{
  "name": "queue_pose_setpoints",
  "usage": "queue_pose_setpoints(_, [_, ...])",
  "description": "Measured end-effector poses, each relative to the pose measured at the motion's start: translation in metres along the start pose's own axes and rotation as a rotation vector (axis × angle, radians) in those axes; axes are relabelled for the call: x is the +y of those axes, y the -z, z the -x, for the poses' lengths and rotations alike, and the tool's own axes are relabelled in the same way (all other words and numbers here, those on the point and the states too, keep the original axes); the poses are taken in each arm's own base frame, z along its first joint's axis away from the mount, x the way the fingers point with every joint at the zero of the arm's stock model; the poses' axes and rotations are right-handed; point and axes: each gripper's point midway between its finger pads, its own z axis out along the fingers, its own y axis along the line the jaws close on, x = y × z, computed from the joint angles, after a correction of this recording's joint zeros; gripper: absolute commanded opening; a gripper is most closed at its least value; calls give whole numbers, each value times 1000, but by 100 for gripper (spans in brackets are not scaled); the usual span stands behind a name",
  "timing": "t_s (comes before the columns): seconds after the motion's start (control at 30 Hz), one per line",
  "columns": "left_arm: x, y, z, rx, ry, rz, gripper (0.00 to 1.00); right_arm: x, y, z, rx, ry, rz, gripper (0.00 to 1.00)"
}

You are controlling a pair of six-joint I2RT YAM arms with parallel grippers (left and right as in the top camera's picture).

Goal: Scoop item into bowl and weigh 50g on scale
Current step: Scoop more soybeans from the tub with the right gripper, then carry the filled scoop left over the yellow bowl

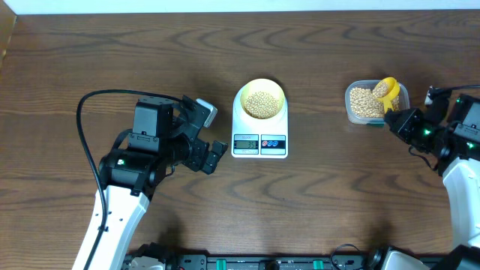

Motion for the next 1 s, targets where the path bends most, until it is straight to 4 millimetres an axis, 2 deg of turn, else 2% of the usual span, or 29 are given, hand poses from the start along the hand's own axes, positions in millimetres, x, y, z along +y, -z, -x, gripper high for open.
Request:
queue_pose_setpoints(0.23, [0, 0, 0, 0, 0, 0, 98, 3, 5, -4, 24, -78, 45, 1])
queue_pose_setpoints(0.43, [0, 0, 0, 1, 0, 0, 98, 21, 12, -5, 58, -139, 182, 1])
queue_pose_setpoints(0.63, [0, 0, 0, 0, 0, 0, 98, 51, 13, -5, 81, -107, 308, 1])
queue_pose_setpoints(0.77, [0, 0, 0, 0, 0, 0, 98, 80, 8, -4, 81, -47, 385, 1])
queue_pose_setpoints(0.93, [0, 0, 0, 1, 1, 0, 98, 124, 1, -13, 102, 26, 481, 1])
queue_pose_setpoints(1.0, [0, 0, 0, 0, 0, 0, 98, 136, -3, -20, 118, 31, 492, 1])
